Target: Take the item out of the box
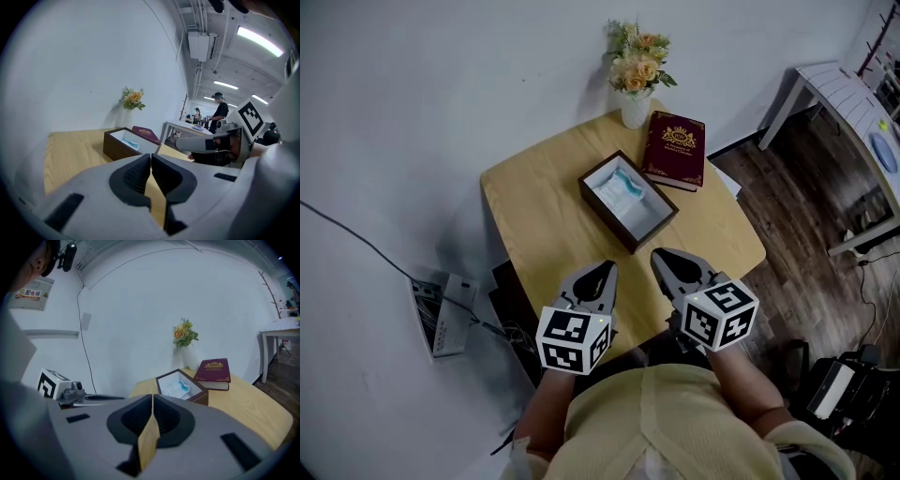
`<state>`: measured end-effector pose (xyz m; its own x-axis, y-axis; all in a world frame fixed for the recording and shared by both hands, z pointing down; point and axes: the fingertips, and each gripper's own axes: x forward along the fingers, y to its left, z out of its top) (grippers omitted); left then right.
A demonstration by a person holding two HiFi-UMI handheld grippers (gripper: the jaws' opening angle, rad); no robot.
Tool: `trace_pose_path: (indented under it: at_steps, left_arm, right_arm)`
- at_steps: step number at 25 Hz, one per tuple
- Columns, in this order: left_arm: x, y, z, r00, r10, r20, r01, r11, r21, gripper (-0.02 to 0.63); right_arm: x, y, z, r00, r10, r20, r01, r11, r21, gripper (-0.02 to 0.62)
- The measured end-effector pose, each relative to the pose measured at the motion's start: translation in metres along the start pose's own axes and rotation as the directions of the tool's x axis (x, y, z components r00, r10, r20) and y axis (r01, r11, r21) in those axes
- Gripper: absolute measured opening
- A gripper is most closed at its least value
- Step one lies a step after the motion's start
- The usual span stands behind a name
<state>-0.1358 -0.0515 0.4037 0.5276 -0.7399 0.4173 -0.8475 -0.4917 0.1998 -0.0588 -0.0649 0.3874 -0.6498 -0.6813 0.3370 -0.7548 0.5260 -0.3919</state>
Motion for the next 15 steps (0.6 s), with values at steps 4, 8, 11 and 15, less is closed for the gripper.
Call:
trace_pose_path:
  at_steps: [4,8,11,15]
  left_arm:
    - [0.008,0.007,0.0,0.999,-0.031,-0.017,0.031,1.0,0.005,0.025]
    - [0.016,0.013,0.007,0.999,-0.04,-0.023,0.04,0.999,0.017,0.025]
    - [0.022,0.015,0.014,0.999,-0.037,-0.023,0.038,0.999,0.032,0.025]
    - [0.032,0.022,0.02,0.999,-0.012,-0.03,0.013,0.999,0.033,0.025]
  right_arm:
    - [0.008,0.004,0.0,1.0,-0.008,-0.029,0.007,1.0,-0.019,0.031]
    - [0.016,0.001,0.008,0.999,-0.002,-0.036,0.001,1.0,-0.03,0.032]
    - [0.023,-0.003,0.013,0.999,0.012,-0.046,-0.014,0.999,-0.039,0.032]
    - [0.033,-0.008,0.019,0.996,0.051,-0.068,-0.054,0.997,-0.048,0.032]
